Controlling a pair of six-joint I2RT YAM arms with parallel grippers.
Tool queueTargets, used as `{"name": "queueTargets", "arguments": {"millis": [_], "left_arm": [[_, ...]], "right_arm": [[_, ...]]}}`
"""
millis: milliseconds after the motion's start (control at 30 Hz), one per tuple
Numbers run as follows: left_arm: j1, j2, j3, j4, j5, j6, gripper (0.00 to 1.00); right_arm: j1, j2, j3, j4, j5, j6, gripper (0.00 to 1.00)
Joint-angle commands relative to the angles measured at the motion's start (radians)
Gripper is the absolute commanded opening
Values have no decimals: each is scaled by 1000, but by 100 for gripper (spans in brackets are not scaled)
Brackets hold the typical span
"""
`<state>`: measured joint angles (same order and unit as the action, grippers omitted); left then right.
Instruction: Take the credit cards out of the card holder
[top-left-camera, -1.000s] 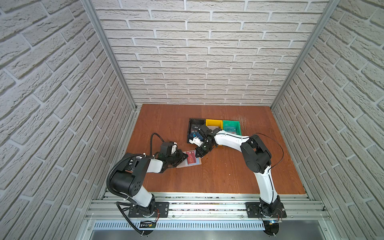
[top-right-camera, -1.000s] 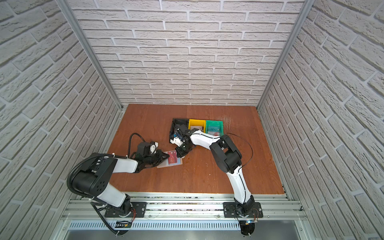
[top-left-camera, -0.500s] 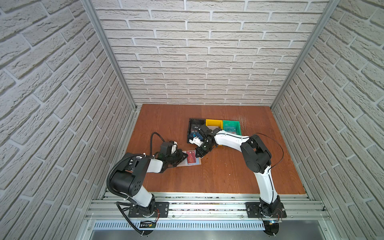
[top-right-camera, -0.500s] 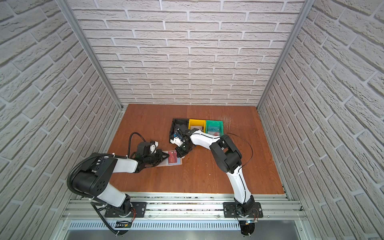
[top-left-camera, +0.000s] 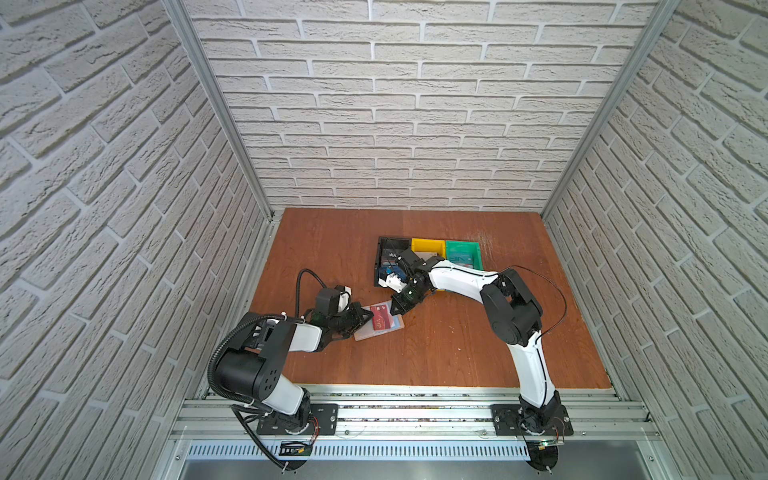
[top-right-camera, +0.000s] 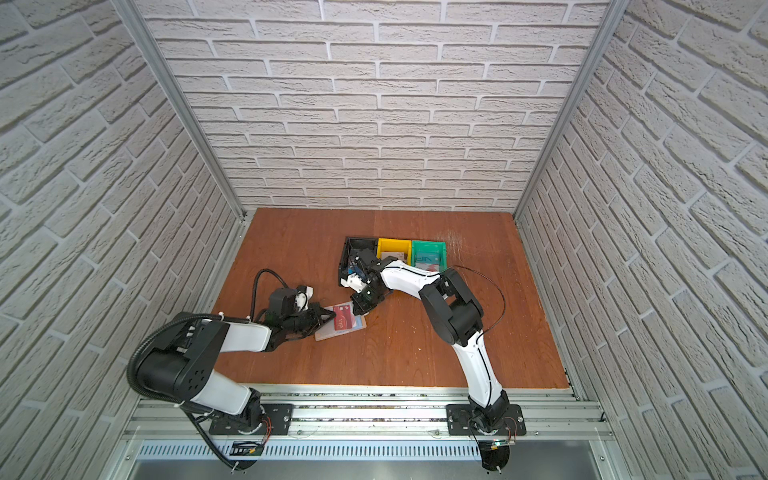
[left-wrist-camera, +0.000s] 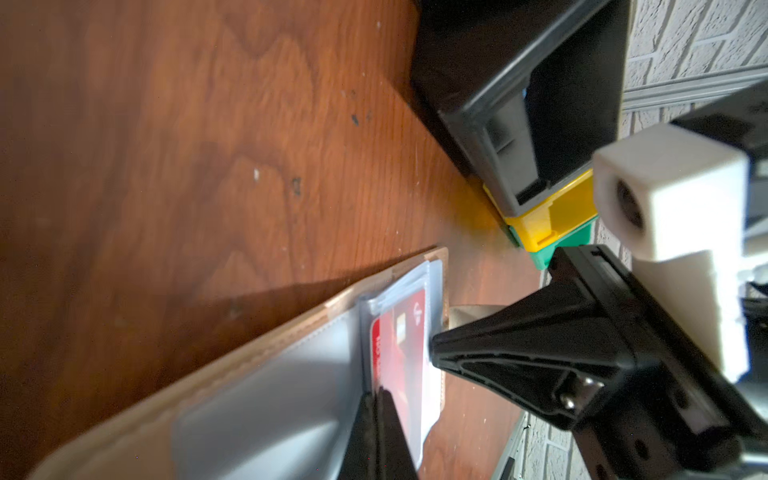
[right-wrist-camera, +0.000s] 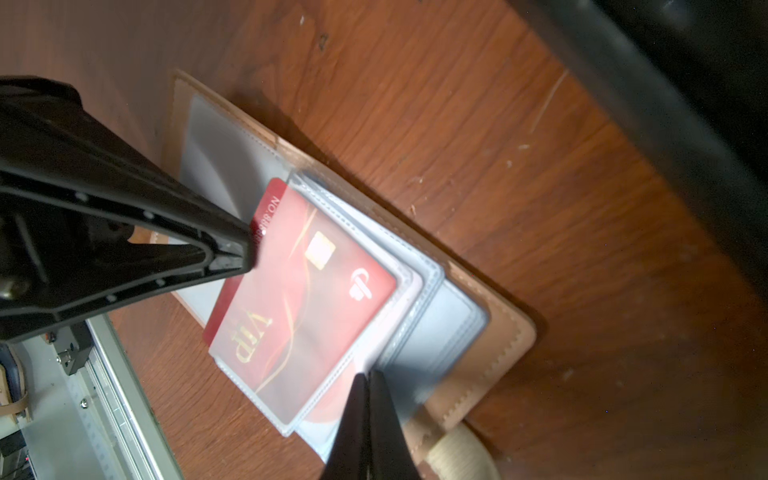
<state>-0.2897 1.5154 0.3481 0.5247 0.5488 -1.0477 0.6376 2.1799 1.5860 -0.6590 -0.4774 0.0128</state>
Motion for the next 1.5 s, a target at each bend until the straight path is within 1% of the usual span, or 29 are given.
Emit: {"name": "queueTargets", "arguments": {"millis": [0,200,567,1033,1267,1467], "left_arm": [[21,-27,-32,-90,-18,37,0],[34,-70,-35,-147,-27,55,0],[51,-86,-52,-156,-24,55,0],[84,-188,-74,-271,-30,94,0],[82,-134,-48,-236,-20,89,0],[43,-66,-5,-198,-21,82,3]], "right_arm": [[2,50,-8,-32,29,6,6],[2,50,-5,-31,21,9,6],[2,53,-8,-30,9,13,6],[7,21,3,-33,-12,11,6],[45,-40,38,-36,-61,-13,7],[89,-43,84,-34,-89,-6,7]]}}
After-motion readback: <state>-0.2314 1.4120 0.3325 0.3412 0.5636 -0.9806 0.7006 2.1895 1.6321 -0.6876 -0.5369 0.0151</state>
